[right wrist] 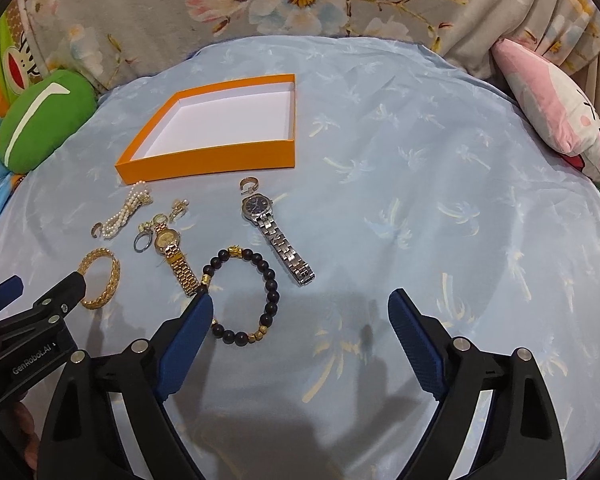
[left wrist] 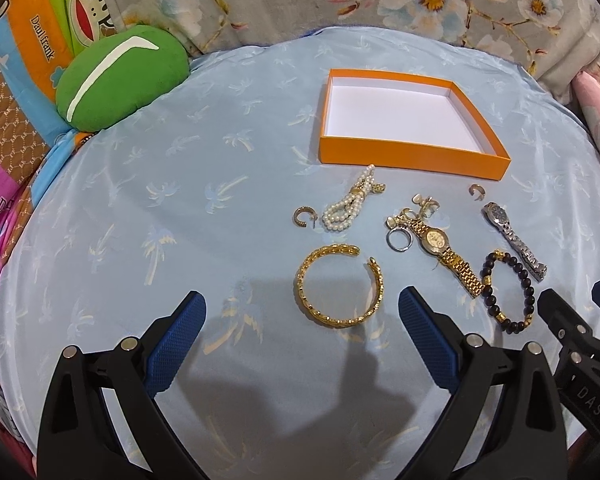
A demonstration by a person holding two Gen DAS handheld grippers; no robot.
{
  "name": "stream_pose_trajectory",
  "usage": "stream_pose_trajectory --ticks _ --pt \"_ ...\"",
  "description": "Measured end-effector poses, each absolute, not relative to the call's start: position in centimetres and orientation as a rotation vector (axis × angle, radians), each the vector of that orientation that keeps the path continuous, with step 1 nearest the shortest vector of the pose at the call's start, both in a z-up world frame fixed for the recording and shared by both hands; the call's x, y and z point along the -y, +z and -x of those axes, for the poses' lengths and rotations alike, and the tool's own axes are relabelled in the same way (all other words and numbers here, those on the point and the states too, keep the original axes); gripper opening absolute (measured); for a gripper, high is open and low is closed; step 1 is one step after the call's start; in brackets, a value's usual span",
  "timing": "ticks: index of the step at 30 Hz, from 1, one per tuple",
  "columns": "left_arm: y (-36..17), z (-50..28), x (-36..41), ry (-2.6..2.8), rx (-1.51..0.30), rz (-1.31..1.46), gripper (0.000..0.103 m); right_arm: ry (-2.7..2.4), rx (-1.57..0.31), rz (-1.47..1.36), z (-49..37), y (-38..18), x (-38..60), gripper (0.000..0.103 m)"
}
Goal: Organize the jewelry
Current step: 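Grasp the gold cuff bangle with the left tool while the right tool grasps the silver watch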
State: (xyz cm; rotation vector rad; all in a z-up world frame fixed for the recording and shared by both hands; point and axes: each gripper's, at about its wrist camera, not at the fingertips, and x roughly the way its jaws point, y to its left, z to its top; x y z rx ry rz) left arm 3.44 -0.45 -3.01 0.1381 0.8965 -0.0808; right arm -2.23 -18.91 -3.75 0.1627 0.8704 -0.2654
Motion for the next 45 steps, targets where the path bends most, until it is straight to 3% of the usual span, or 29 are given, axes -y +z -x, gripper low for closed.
stream_pose_trajectory --ticks 24,38,45 --pt "-2.9 -3.3 0.4 -0.079 -0.893 -0.130 0.095 -0.264 -0.855 -0.154 2.2 -3.4 18.8 0.087" --pt "-3.7 -5.1 -3.4 -0.015 -0.917 -0.098 0.095 -0.179 -0.892 -0.158 -4.2 -5.0 20.5 0.053" --pt "-4.5 -5.9 -3.4 -0.052 -0.959 -0.069 0.095 -0.159 -0.920 -0.161 -5.8 -6.1 20.6 0.049"
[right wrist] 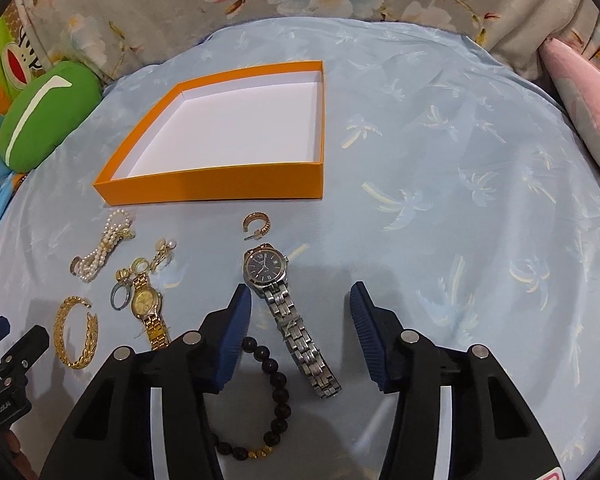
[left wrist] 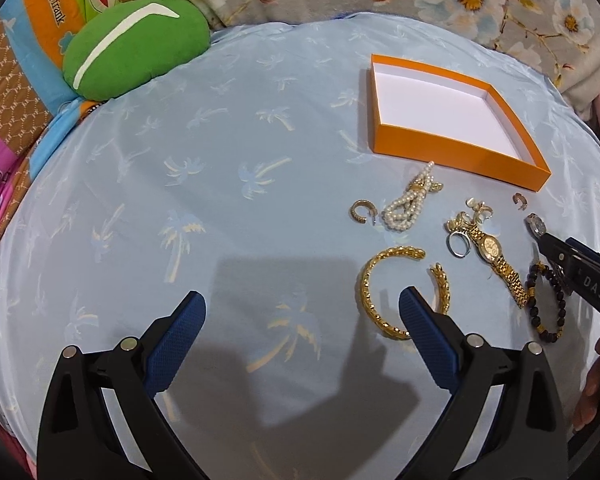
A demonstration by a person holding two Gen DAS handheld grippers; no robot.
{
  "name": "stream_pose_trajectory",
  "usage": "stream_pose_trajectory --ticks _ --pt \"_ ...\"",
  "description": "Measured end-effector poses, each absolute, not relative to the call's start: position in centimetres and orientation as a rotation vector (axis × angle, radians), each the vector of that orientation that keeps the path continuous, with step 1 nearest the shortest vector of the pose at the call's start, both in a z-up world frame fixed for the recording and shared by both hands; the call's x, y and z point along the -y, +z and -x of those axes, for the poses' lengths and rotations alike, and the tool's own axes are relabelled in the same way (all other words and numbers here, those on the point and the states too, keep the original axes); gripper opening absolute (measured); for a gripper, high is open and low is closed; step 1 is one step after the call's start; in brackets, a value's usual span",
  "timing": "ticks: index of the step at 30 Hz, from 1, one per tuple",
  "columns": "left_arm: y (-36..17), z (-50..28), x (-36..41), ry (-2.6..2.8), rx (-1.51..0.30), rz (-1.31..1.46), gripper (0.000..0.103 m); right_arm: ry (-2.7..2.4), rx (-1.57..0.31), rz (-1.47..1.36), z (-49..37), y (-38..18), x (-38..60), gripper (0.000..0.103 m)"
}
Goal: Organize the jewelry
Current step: 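Grasp the gold cuff bangle with the left tool while the right tool grasps the silver watch, then carry bangle and silver watch into the orange box and open both tools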
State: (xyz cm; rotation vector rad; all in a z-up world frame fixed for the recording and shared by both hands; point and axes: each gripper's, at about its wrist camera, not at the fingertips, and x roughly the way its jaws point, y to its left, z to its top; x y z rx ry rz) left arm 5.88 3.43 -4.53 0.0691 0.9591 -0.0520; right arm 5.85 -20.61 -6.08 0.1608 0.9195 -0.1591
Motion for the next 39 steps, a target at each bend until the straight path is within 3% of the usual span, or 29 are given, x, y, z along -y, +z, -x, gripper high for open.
stream_pose_trajectory --ticks 3,6,11,35,39 --pt "-4.8 -6.1 -2.8 -0.067 -0.965 -0.080 0.095 -0.161 -0.914 -0.131 -6.2 -6.1 20.1 0.048" --pt "-5.2 -6.5 -2.4 -0.074 -0.971 -0.084 0.095 -0.158 -0.909 -0.118 -6.5 -6.2 20.0 0.041" --pt "-5.3 -7.0 -2.2 -0.081 -0.975 -0.079 0.095 -0.129 -0.898 -0.100 -6.6 -6.2 19.4 0.018" --pt "-6.8 -5.9 1.0 -0.154 -0.980 -0.106 0.095 -0.160 -0.861 -0.184 -3.0 -4.3 21.5 0.015" --pt "-6.5 -5.9 1.4 -0.170 -0.954 -0.115 0.080 -0.159 -0.860 -0.188 -2.8 -4.3 21.6 0.015"
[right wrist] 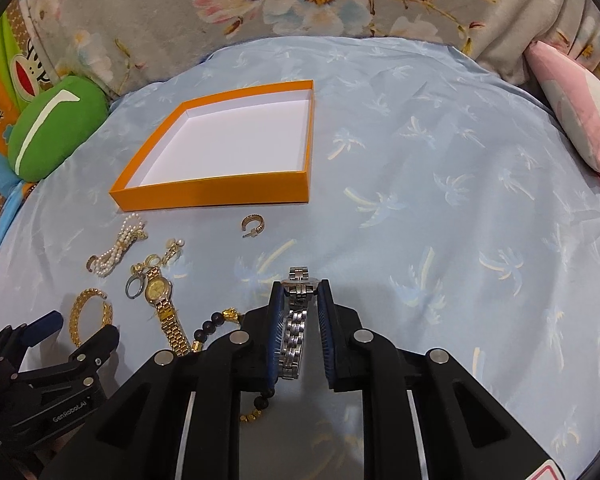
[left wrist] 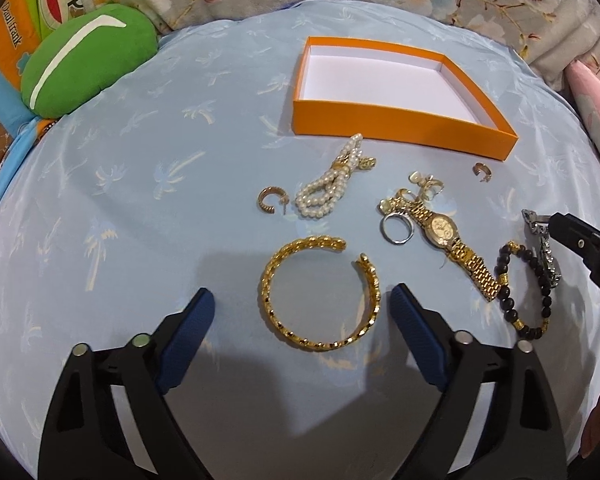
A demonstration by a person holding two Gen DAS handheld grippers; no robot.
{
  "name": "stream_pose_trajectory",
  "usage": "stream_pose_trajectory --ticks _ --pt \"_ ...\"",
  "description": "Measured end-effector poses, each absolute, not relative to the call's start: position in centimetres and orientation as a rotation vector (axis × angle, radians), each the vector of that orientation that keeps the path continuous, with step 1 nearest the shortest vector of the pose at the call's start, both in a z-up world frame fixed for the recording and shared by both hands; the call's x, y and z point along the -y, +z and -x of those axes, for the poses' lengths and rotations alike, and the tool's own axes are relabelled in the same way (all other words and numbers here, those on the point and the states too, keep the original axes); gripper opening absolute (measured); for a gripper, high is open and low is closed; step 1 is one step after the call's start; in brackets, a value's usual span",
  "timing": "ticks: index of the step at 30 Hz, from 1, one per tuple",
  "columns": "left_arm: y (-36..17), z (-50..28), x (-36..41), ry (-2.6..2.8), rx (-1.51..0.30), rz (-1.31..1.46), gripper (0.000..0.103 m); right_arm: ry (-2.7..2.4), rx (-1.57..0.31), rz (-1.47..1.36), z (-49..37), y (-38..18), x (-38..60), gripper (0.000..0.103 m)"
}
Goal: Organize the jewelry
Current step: 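Carry bangle and silver watch into the orange box and open both tools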
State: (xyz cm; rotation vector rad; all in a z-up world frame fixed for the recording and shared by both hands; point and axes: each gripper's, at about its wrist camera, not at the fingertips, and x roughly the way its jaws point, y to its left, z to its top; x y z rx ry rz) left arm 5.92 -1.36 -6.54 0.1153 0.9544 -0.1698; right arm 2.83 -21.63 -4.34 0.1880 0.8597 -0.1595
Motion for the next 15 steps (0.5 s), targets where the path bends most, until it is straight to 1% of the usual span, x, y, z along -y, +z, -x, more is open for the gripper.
stream_pose_trajectory --ticks 1,2,4,6,15 --pt "-6.4 -5.9 1.5 -0.175 -0.950 -0.119 0.074 -0.160 -0.860 -0.191 -2.8 -4.3 21.7 0.015" --pt "-6.3 -5.9 1.6 -0.182 -0.947 -0.122 0.071 -0.160 -0.860 -0.191 -2.7 -4.4 21.7 0.015" --pt "-6.2 -5.9 1.7 -0.189 -0.943 -0.125 0.059 -0.161 -0.860 -0.191 -2.6 -4.4 21.7 0.015" --pt "-6.1 -6.0 1.7 -0.200 -0.944 -0.124 0.055 -0.162 -0.859 -0.192 -2.6 -4.4 21.7 0.015" --pt "-5.4 -5.5 1.1 -0.224 -0.941 -0.096 0.054 -0.165 -0.847 -0.190 -2.0 -3.8 21.7 0.015"
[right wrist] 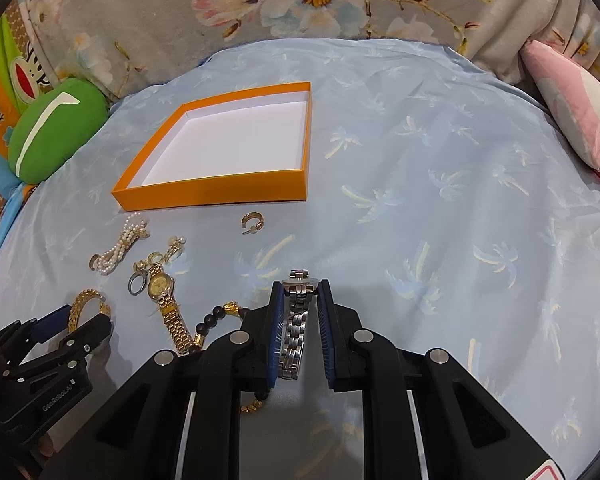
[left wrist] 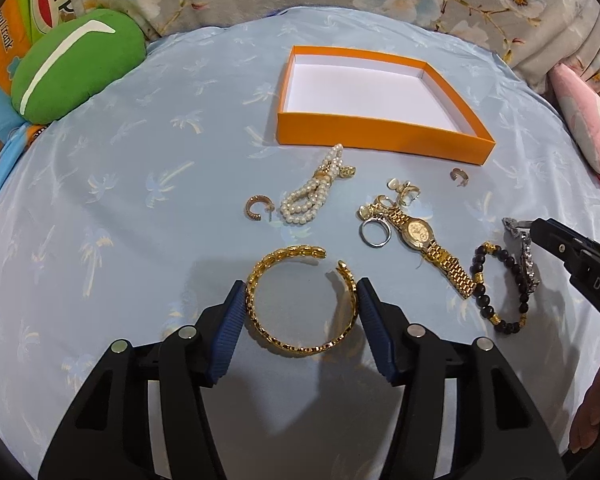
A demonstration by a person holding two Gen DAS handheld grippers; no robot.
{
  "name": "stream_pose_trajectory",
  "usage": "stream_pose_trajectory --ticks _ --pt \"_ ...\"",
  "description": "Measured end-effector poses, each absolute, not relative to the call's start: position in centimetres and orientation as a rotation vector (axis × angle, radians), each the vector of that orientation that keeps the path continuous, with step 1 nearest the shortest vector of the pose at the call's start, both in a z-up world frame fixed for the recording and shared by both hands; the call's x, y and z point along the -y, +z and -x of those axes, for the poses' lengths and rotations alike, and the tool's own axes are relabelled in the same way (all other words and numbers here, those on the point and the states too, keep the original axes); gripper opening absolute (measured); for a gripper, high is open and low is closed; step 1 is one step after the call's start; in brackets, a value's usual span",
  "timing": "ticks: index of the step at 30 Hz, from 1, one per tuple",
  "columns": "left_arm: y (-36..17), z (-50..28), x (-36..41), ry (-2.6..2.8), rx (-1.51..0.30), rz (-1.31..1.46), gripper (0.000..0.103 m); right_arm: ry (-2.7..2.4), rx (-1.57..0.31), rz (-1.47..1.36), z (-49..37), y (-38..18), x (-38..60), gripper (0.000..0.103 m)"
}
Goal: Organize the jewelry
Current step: 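Carry bangle and silver watch into the orange box and open both tools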
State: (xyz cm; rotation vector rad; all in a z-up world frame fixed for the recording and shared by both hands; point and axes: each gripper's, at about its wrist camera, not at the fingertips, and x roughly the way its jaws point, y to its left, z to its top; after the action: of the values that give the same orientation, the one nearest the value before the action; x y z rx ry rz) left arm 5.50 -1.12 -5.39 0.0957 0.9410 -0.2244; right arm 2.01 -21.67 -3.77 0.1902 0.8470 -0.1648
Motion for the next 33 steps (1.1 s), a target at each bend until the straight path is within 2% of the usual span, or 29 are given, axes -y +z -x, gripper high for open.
stream_pose_trajectory --ticks 10,19,33 --pt "-0.4 -5.9 0.4 -0.231 -0.855 -0.084 0.054 -0.143 -0.761 -0.185 -2.1 0.9 21.6 0.015" --pt "3.2 -10.4 2.0 -0.222 -0.771 -0.099 0.054 -0.112 -0.689 -0.195 -5.8 4.6 22.3 0.015" --pt "2.4 -21.3 6.7 -0.244 -0.771 -0.111 0.054 -0.089 -0.701 -0.198 -17.2 3.8 23.8 0.015"
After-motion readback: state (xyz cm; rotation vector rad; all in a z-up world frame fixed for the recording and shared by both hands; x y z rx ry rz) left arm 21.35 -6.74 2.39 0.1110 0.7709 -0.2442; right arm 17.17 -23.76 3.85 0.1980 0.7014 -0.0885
